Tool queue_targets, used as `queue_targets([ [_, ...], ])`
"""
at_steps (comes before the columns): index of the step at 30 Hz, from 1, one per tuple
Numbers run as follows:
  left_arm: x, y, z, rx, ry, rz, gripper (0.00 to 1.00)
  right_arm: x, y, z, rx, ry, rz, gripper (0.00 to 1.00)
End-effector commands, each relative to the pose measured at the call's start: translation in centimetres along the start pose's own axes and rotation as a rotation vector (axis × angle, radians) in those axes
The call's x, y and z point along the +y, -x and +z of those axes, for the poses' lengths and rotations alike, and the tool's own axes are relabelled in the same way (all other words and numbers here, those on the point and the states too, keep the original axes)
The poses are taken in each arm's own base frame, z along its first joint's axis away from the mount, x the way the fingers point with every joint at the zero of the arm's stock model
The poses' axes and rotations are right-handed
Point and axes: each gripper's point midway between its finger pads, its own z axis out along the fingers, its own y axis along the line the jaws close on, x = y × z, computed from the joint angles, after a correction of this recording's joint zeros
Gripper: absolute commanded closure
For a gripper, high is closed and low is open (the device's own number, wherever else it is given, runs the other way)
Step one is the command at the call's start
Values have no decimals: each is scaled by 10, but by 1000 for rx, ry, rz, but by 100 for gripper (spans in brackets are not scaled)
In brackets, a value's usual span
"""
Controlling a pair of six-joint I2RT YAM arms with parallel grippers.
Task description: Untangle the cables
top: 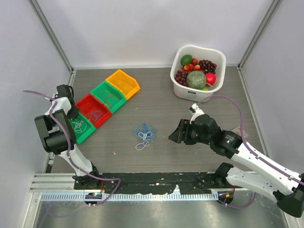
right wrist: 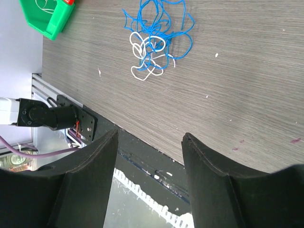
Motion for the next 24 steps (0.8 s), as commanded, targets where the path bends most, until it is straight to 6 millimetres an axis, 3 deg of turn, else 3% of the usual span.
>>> queue_targets([
  [1,-6,-6,3,99,-37,9,96,4,18,5,-87,6,-12,39],
  [5,-5,7,-22,50,-55,-28,58,3,18,6,-83,3,-35,39],
  [10,-2,18,-56,3,-98,-91,34,11,23,8,-73,18,-60,38],
  [11,-1,21,-63,-9,-95,-97,23,11,22,9,-68,15,-64,38],
  [13,-2,25,-77,-34,-84,-99,12,10,20,11,-54,15,-83,38],
  [20,-1,43,-145,-179,-78,-89,12,16,21,5,-15,23,-165,36],
  [24,-7,30,-179,-227,-138,-60,13,13,23,10,28,-25,-202,34],
])
